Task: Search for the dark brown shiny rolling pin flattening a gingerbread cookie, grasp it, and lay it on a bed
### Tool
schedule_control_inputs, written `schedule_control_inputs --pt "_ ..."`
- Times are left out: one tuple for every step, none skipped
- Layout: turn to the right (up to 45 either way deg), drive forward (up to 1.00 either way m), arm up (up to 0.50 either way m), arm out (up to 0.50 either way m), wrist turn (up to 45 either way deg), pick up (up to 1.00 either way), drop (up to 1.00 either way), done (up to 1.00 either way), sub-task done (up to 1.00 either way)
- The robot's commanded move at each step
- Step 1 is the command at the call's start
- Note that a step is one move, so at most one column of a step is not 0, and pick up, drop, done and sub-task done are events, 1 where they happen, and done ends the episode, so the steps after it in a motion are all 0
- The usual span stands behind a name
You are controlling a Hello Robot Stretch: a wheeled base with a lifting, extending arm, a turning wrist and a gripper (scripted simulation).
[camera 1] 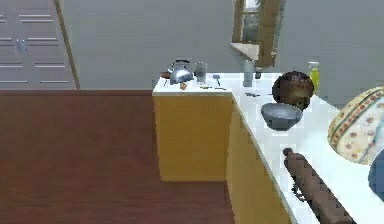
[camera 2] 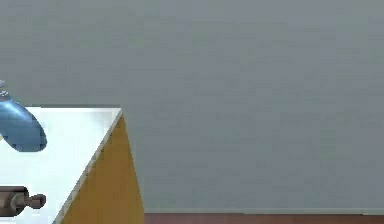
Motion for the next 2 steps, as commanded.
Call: schedule_control_inputs --pt "-45.0 0.0 0.0 0.0 0.0 0.0 0.0 0.0 0.0" --pt "-9.0 0.0 0.0 0.0 0.0 0.0 0.0 0.0 0.0"
